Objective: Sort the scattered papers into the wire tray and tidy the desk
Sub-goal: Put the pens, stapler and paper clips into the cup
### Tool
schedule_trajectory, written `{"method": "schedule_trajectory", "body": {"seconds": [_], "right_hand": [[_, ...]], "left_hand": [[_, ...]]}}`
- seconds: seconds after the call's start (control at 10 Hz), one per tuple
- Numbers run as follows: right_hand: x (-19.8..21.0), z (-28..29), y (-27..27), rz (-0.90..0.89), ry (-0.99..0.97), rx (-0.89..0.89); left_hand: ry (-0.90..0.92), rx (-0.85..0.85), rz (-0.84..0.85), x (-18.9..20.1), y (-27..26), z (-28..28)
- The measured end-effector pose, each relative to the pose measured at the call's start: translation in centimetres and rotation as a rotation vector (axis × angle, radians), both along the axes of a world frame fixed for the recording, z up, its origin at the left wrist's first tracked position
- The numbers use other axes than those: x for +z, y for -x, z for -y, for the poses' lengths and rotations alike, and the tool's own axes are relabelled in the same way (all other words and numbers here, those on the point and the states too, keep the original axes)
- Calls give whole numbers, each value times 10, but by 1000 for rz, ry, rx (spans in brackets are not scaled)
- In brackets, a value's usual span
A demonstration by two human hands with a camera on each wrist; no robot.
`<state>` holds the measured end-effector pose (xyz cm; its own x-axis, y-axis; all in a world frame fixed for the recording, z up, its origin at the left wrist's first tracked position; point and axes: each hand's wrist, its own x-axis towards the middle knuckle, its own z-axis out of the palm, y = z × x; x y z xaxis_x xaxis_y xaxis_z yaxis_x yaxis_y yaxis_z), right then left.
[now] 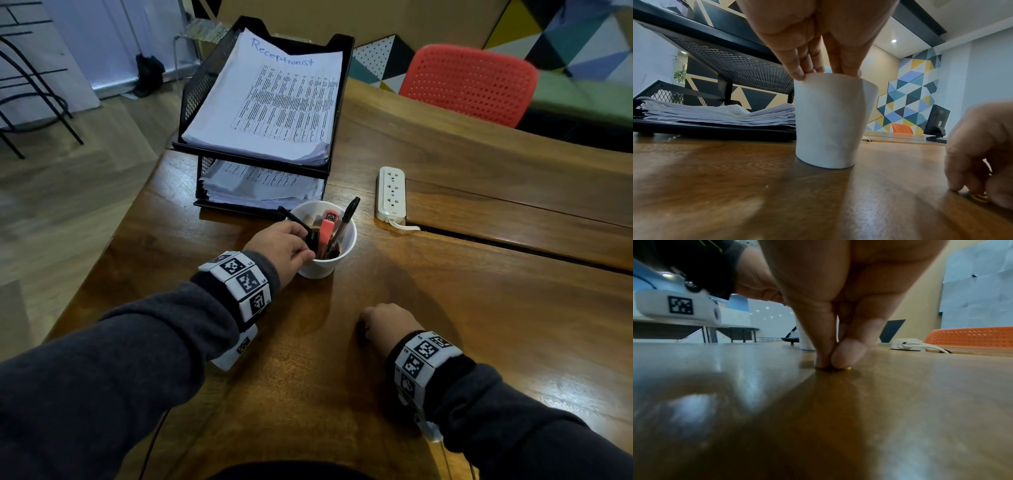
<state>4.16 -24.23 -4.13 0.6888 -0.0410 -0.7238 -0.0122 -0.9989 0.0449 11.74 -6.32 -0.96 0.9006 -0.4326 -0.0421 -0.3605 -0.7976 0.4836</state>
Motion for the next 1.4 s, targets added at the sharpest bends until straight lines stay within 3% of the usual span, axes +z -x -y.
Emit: {"method": "schedule_trajectory", "body": {"seconds": [1.4], "right_hand": [[-7, -13, 2, 22, -2, 84]], "left_hand": [[-22, -10, 15, 1, 0, 0]]}}
